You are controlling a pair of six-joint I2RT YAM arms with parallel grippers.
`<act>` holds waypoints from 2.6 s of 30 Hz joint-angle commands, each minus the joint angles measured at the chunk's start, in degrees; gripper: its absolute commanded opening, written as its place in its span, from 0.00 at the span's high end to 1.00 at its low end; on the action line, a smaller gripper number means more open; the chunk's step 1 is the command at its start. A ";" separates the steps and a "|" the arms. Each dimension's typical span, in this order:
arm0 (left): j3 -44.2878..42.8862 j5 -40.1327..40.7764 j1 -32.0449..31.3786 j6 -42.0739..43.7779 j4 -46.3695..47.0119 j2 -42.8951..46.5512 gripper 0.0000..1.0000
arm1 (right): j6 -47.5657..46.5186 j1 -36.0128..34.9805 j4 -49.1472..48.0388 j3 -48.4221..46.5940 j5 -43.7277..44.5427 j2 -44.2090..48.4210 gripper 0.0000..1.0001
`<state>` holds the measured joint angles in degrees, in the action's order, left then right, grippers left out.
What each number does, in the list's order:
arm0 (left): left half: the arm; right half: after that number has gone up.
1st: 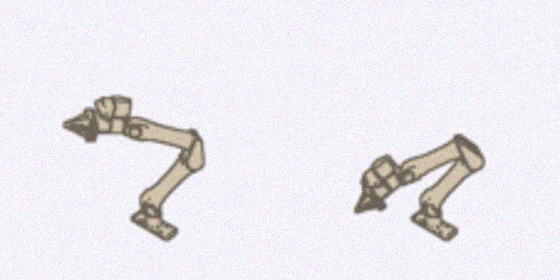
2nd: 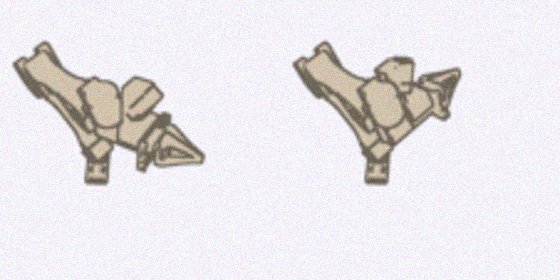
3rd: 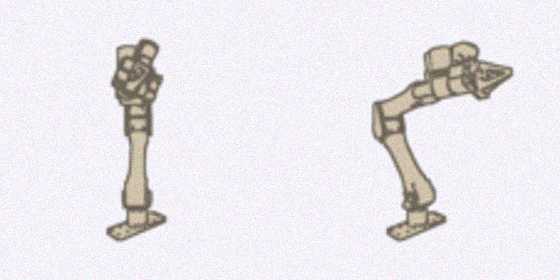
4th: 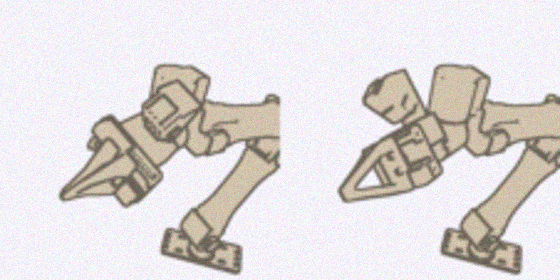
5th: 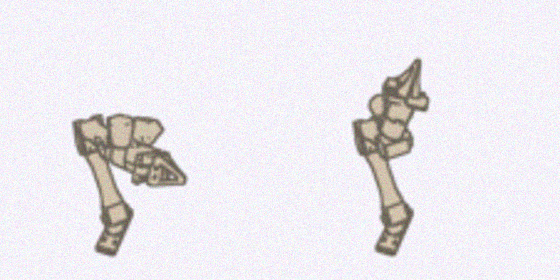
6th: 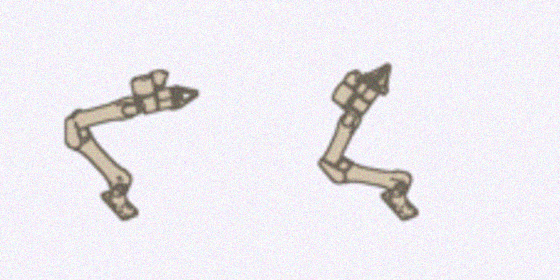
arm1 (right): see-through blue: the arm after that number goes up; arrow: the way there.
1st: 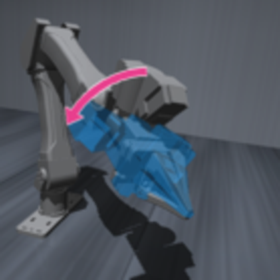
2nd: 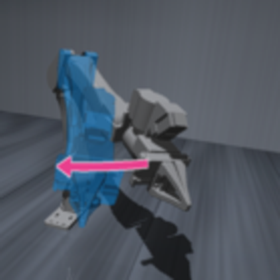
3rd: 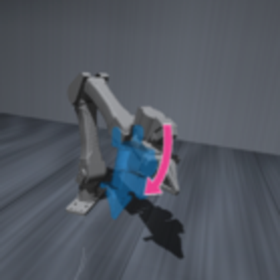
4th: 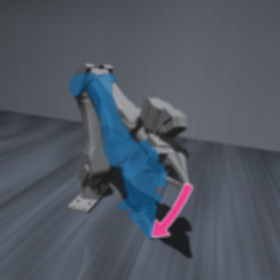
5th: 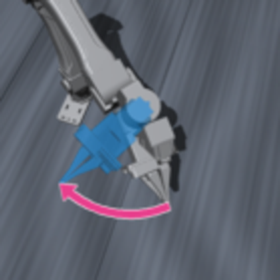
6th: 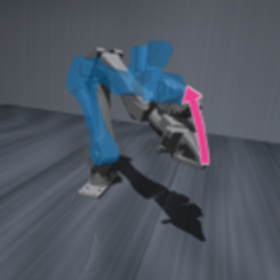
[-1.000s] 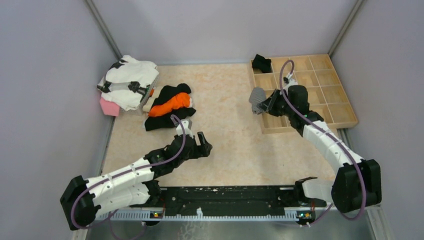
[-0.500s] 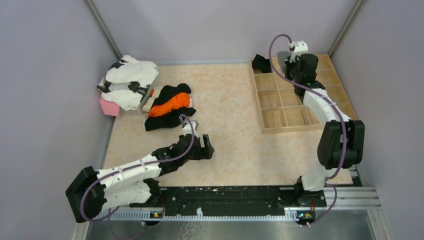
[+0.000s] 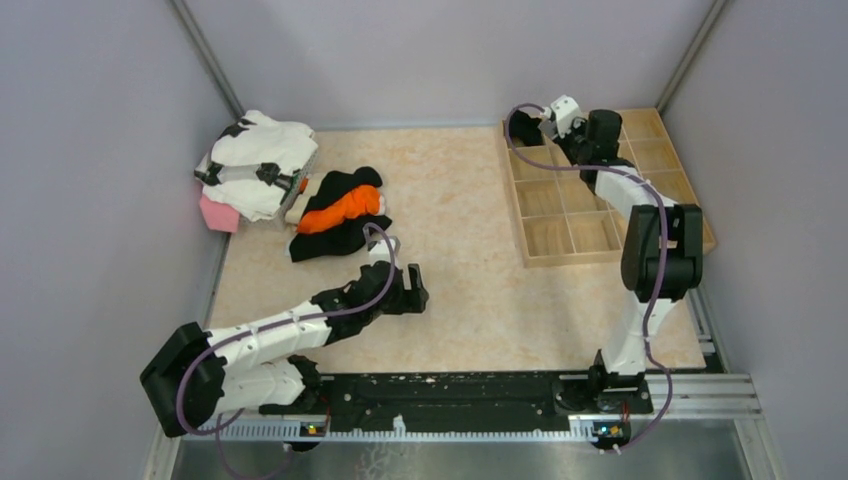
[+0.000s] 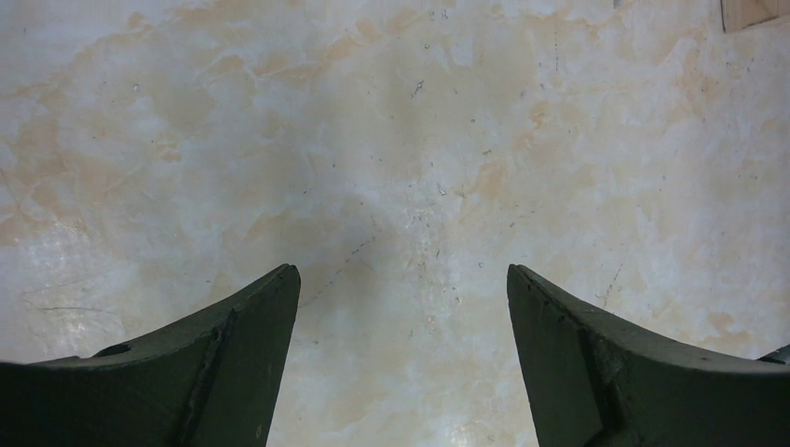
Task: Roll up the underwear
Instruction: Place the underwear in the storage box.
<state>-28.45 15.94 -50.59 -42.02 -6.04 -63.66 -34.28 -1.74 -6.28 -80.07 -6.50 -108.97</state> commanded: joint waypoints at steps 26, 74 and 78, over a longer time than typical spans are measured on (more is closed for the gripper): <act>-1.00 -1.17 3.23 2.62 2.45 -1.92 0.11 | -20.62 -5.19 12.54 -11.50 -5.56 -11.33 1.00; -1.86 -2.24 4.61 3.26 0.92 -1.15 0.11 | -14.62 -5.82 26.63 -24.30 -6.45 -15.50 0.42; -2.36 -2.06 4.62 3.43 0.36 -1.03 0.11 | -14.54 -5.82 27.82 -24.81 -7.38 -13.36 0.37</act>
<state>-28.47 14.15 -46.22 -39.22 -5.69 -65.43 -49.63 -7.22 21.65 -103.61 -11.18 -128.25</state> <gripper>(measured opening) 0.888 0.619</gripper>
